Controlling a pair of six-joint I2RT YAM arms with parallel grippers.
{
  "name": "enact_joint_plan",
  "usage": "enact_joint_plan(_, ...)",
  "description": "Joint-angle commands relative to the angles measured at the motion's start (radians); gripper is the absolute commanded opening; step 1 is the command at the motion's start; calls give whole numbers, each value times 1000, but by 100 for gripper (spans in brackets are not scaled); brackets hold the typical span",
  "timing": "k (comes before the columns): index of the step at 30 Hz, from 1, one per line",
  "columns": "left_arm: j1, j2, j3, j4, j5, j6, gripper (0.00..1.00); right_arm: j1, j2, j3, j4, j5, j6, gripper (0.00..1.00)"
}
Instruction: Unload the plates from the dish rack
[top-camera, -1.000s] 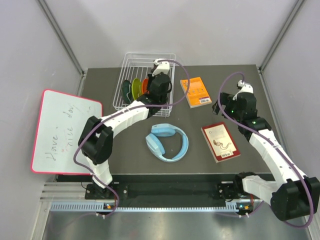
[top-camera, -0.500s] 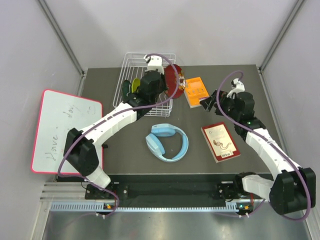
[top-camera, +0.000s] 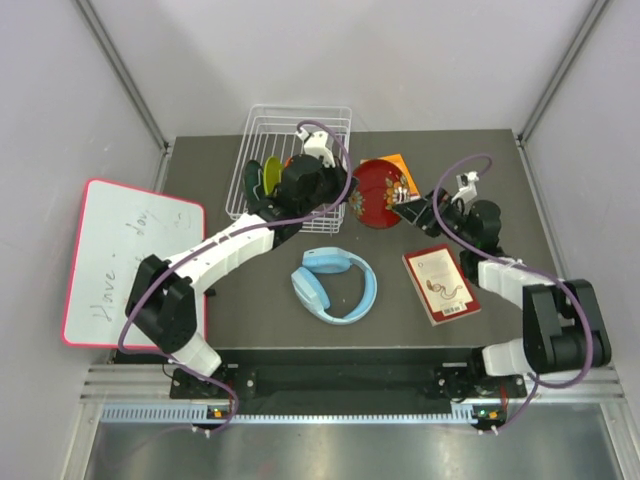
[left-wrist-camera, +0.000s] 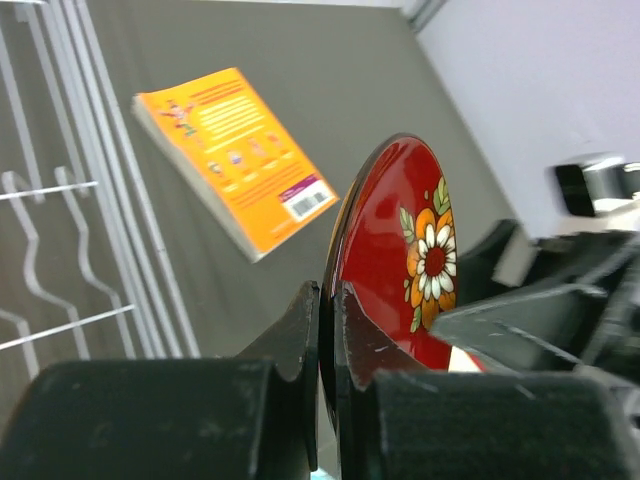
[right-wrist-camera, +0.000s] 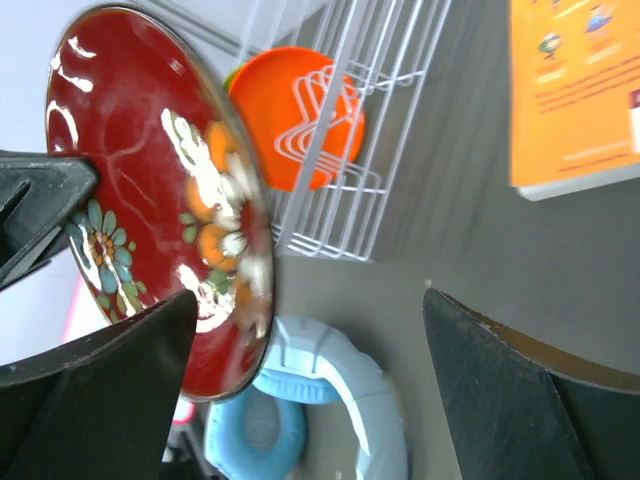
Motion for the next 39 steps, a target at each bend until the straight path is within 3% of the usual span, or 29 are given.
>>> enact_joint_plan(1,7,-17,-2,225,102,-96,0,-19,108,-34,455,-129,205,90)
enact_joint_plan(3,7,-8,-16,245,131,-110,0,-23,193,-40,659,-160,299,81)
enact_joint_plan(4,7,-4,-18,250,136,-115,0,-26,224,-45,737,-185,339,69)
enact_joint_plan(5,7,1,-22,250,133,-115,0,-29,287,-48,832,-193,379,65)
enact_joint_plan(7,7,3,-25,245,130,-109,0,-47,348,-46,1030,-208,490,46)
enact_joint_plan(14,10,13,-39,250,128,-101,0,-64,384,-37,1020,-239,472,0)
enact_joint_plan(18,10,21,-41,242,113,-78,0,-107,323,-60,968,-245,441,0)
enact_joint_plan(19,10,18,-38,233,102,-64,5,-139,301,-74,922,-239,421,0)
enact_joint_plan(22,10,1,-41,189,39,3,61,-210,168,-80,634,-216,270,0)
enact_joint_plan(23,10,-8,-45,181,21,20,62,-225,81,-66,363,-202,206,0)
enact_joint_plan(24,11,-13,-50,172,-8,51,68,-246,35,-45,219,-182,58,0)
enact_joint_plan(25,14,-28,-59,169,-45,61,80,-253,-48,11,84,-104,-15,0)
enact_joint_plan(27,19,-42,-67,161,-77,89,90,-274,-104,65,-207,-30,-155,0)
enact_joint_plan(28,20,-54,-73,153,-96,104,97,-288,-134,104,-271,20,-177,0)
enact_joint_plan(33,25,-80,-91,141,-246,216,99,-391,-130,217,-543,163,-287,0)
enact_joint_plan(39,54,-80,-116,120,-338,266,99,-496,-17,265,-566,169,-306,0)
